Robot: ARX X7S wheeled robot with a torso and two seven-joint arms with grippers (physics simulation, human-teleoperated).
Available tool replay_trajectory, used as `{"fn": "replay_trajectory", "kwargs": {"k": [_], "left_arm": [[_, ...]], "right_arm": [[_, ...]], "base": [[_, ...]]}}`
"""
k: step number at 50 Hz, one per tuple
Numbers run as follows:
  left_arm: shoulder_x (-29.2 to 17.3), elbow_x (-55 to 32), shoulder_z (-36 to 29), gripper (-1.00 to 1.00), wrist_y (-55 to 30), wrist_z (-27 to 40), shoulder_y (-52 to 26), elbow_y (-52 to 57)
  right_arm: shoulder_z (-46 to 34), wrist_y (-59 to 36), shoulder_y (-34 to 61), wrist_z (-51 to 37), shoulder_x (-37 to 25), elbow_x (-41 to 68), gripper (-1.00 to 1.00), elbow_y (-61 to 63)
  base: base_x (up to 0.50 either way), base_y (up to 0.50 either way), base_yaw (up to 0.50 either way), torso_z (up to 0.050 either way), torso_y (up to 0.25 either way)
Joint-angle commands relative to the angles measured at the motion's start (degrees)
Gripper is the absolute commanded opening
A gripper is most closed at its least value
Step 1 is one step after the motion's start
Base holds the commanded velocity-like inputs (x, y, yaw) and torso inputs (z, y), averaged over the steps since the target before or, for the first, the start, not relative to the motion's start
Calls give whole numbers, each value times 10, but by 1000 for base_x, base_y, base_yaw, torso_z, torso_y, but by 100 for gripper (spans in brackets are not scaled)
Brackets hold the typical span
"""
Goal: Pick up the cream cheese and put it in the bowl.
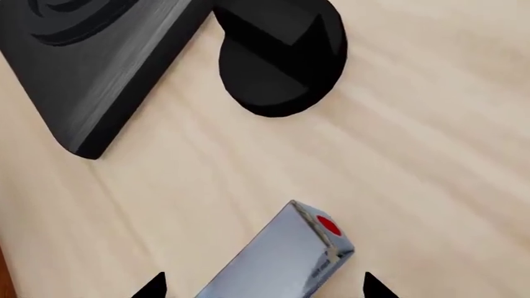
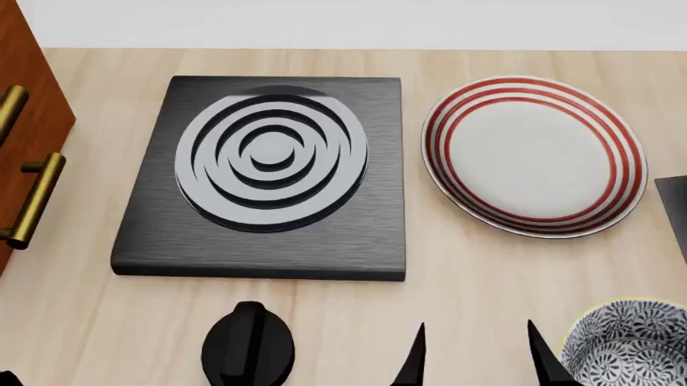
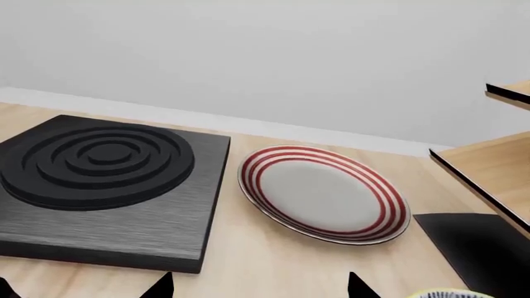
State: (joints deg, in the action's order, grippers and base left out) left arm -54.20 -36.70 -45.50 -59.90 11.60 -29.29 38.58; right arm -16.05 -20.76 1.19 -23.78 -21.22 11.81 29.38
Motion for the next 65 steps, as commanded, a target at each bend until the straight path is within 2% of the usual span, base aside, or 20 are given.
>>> {"fn": "replay_trajectory", "kwargs": {"k": [1,13,14,28,40,49,54,65], "left_arm": [[3,4,-6,100,11,-7,2,-17],[5,8,-12,100,16,-9,5,-24],[4,8,-10,-100,16,-5,6,-21],[3,17,-24,-100,22,-11,8,-18],[-6,-1,-10,-100,28,1,22,9],[-28,-49,33,-100,32,35,40,74],[-29,-42,27,-100,36,43,47,86],[-40,-112,86,-100,32,91,49,137]], "right_arm": [[-1,4,0,-1,-1,1,100,-5],[-3,3,2,-3,-1,2,100,-4],[-3,2,2,-3,-1,2,100,-3],[-3,3,2,-5,-3,3,100,-3],[-5,6,3,-6,-3,4,100,-11],[-6,11,2,-7,-4,4,100,-13],[-7,15,2,-6,-3,4,100,-20],[-9,17,3,-4,-3,8,100,-21]], "base": [[0,0,0,0,0],[0,0,0,0,0],[0,0,0,0,0],[0,0,0,0,-1],[1,0,0,0,-1],[0,0,0,0,-1],[0,-1,0,0,0],[0,0,0,0,0]]}}
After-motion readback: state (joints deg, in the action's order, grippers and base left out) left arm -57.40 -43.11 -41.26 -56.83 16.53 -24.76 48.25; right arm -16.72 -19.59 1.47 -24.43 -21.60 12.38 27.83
